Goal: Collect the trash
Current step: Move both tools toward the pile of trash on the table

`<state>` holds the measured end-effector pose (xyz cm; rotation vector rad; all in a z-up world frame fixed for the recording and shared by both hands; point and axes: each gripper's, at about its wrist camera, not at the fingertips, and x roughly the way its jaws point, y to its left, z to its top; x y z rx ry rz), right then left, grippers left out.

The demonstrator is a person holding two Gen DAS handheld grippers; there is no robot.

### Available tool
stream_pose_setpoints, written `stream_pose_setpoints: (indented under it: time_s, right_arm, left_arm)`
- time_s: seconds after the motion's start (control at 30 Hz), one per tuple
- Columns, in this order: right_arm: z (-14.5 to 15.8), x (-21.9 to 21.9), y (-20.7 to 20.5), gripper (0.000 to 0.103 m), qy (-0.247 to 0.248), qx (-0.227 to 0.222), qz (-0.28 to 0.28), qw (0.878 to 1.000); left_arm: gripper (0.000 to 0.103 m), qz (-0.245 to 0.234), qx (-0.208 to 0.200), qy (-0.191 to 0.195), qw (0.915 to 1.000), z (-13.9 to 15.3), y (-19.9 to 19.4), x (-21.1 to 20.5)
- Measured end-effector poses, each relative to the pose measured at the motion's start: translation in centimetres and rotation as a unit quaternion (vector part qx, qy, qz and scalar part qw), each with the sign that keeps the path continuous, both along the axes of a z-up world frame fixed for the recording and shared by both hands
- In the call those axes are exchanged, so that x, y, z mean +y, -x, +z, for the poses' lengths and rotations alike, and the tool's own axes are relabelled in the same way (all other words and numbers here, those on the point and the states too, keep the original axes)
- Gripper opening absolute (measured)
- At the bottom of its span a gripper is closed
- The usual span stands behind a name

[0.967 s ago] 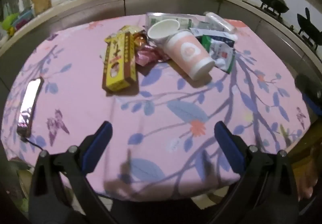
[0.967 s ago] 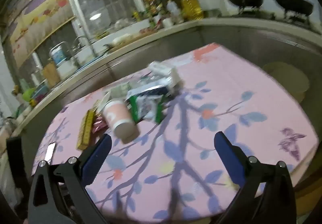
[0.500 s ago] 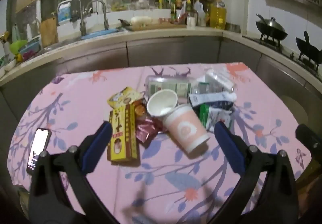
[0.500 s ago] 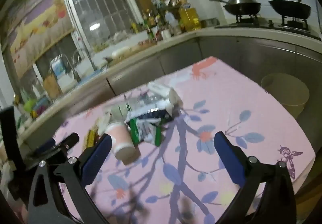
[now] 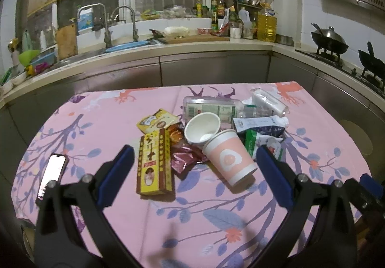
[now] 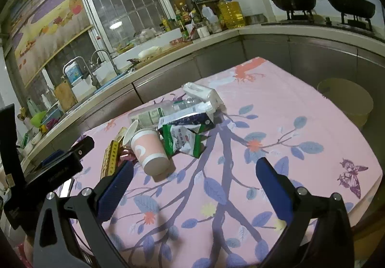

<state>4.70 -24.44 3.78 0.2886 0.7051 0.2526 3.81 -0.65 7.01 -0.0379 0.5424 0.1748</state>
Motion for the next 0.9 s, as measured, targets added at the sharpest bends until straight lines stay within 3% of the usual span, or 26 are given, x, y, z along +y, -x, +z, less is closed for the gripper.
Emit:
stream_pose_setpoints:
  time_s: [0.5, 0.73, 0.9]
  right_arm:
    - [-0.8, 0.6, 0.6, 0.098, -0.028, 0.011, 0.037, 0.999]
    - [-1.1, 0.9, 0.5, 0.098, -0.044, 0.021, 0.056, 0.997]
    - [-1.3, 1.2, 0.4, 0.098, -0.043, 0.029, 0.062, 0.997]
  left_arm:
    - [0.097, 0.013, 0.027, 0.004, 0.9995, -1.3, -0.6, 1.2]
    - [0.097, 0.031, 0.047, 0.028, 0.998, -2.4, -1.1, 2.7]
    - [0.097, 0.039, 0.056, 0.011, 0.9976, -3.1, -1.3, 2.9]
